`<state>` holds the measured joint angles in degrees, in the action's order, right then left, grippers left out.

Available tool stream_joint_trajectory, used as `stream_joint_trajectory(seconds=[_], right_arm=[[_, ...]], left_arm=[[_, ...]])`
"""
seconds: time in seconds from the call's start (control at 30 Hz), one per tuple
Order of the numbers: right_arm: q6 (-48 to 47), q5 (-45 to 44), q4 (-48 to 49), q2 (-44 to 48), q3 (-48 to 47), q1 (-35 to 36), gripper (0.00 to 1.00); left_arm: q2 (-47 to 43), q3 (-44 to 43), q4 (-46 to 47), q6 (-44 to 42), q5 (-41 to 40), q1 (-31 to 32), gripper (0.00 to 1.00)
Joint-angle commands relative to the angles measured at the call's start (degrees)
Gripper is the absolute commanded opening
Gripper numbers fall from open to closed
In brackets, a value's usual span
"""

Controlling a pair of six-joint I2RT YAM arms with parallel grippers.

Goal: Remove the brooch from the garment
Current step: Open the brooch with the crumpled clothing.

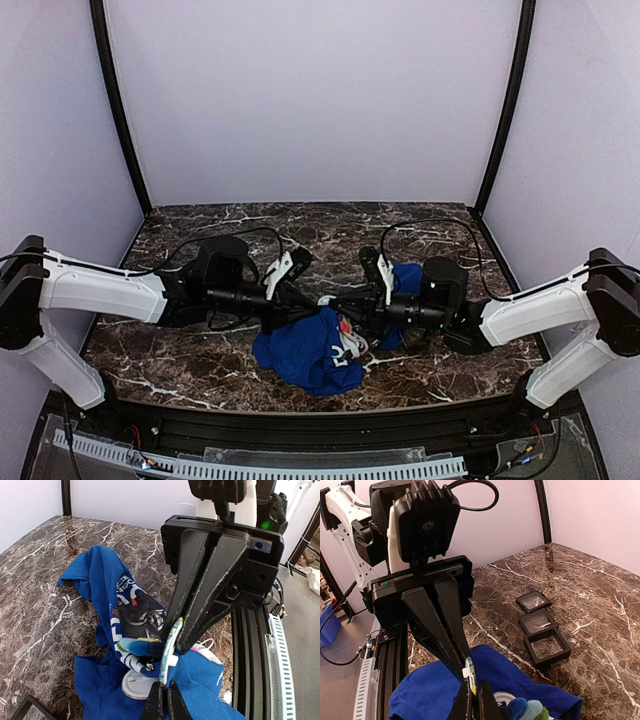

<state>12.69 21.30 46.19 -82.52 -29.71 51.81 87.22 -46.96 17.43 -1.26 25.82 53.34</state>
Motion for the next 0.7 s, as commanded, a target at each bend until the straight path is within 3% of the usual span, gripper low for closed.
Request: stream_joint_trajectory(seconds=[0.0, 0.2, 0.53, 0.67], right_arm=[[-0.4, -7.3, -2.6, -2.2, -2.0, -1.0, 0.0], [-0.6, -3.5, -1.8, -1.0, -1.1, -1.0, 0.01], [-1.7, 4.6, -1.5, 7.4, 2.5, -1.0, 0.23], [-1.4, 3.0, -2.1, 10.6, 3.9, -1.0, 0.31]], left_arm=[[-1.9, 0.1, 3.1, -1.0, 8.0, 2.4, 0.01], [-1.7, 0.1, 2.6, -0.9, 5.5, 2.4, 0.01], [-1.8, 0.0, 1.9, -0.8, 1.9, 2.3, 0.01], [-1.9, 0.2, 2.1, -0.4, 1.6, 2.1, 0.01]])
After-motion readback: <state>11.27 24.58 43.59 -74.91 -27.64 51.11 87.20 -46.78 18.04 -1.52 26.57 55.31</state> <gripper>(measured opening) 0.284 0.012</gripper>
